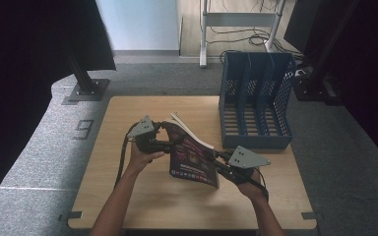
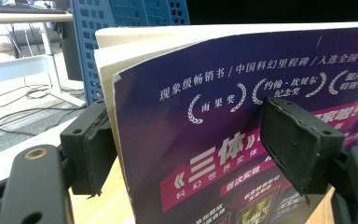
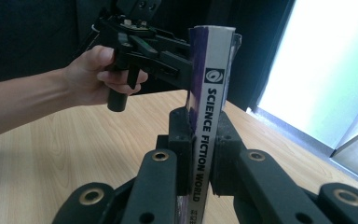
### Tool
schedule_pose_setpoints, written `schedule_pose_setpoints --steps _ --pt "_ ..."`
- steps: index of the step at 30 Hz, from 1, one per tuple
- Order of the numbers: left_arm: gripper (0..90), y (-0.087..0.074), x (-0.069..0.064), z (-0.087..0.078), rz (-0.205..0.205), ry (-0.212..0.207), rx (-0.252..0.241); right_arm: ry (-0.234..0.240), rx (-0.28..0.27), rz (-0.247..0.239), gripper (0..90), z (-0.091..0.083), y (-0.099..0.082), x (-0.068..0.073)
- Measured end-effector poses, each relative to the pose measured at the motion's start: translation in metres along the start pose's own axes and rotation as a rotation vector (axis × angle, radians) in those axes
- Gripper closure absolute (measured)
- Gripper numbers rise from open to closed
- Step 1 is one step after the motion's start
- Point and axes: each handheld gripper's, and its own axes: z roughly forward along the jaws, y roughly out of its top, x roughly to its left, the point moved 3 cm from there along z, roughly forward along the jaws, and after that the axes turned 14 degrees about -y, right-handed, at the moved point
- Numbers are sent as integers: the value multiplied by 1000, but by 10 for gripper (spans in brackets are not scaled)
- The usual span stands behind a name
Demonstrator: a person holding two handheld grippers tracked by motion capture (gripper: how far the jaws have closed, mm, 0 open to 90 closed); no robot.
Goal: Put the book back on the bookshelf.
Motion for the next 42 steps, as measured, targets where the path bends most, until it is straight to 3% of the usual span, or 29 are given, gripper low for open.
schedule_pose_setpoints --steps 5,11,19,20,24,30,42 --pt "154 1 7 -7 -29 33 -19 3 -9 8 811 -2 1 -2" --pt "153 3 4 1 -19 -33 4 13 -3 -2 812 0 1 0" --pt "172 5 2 2 -45 -58 -2 22 -5 -6 761 0 2 -2" --pt "194 7 1 1 -44 -77 -15 15 -3 -14 749 1 3 -2" --pt "210 11 -9 5 -19 -87 -16 -17 13 -32 754 7 9 2" --pt "215 9 -6 2 -36 -68 -10 -58 53 -36 803 13 12 1" --pt "210 6 -8 1 -33 -26 23 -100 51 62 818 16 11 -8"
